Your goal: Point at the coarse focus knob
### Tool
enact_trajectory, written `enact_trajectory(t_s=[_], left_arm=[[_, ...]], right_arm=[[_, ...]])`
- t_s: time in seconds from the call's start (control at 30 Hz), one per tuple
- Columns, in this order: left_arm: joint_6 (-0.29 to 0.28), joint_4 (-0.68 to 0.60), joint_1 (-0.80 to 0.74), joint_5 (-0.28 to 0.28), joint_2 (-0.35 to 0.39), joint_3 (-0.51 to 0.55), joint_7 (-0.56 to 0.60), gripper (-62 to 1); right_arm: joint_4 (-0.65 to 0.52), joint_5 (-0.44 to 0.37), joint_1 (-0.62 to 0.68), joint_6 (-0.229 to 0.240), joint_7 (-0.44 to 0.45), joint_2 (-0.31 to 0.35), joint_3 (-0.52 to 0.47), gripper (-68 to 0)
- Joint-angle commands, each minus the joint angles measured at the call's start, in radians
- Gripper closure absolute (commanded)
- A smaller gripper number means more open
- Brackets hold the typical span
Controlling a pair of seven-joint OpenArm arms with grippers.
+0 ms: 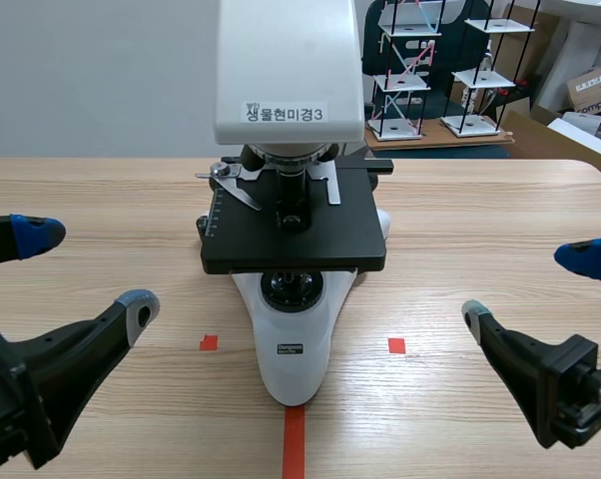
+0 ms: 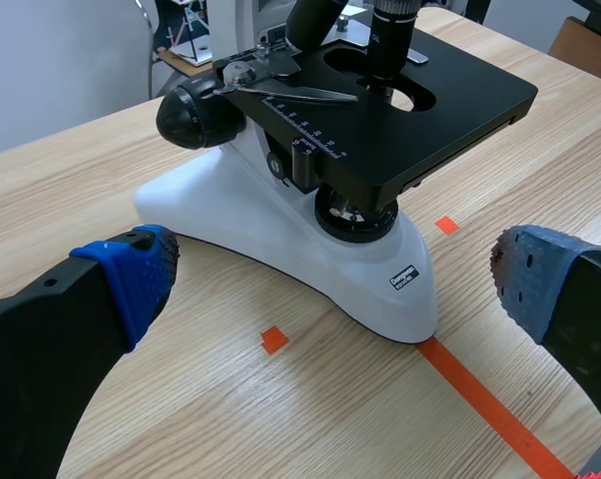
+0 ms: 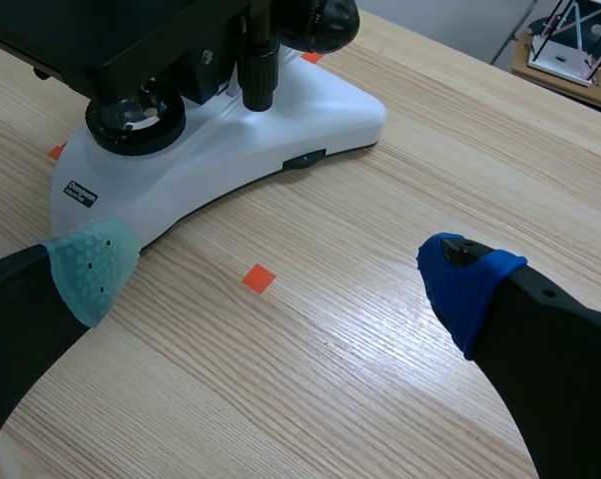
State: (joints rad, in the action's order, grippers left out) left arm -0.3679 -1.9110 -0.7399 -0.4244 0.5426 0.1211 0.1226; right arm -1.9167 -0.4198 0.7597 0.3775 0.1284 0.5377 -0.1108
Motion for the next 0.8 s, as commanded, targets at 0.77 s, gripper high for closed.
enact_trajectory(t_s=[0.77], left_arm=[[-0.001, -0.016, -0.007, 0.002, -0.007, 0.005, 0.008, -62.3]], right_arm=[[-0.006, 0.016, -0.009, -0.003, 0.011, 0.000, -0.008, -61.7]])
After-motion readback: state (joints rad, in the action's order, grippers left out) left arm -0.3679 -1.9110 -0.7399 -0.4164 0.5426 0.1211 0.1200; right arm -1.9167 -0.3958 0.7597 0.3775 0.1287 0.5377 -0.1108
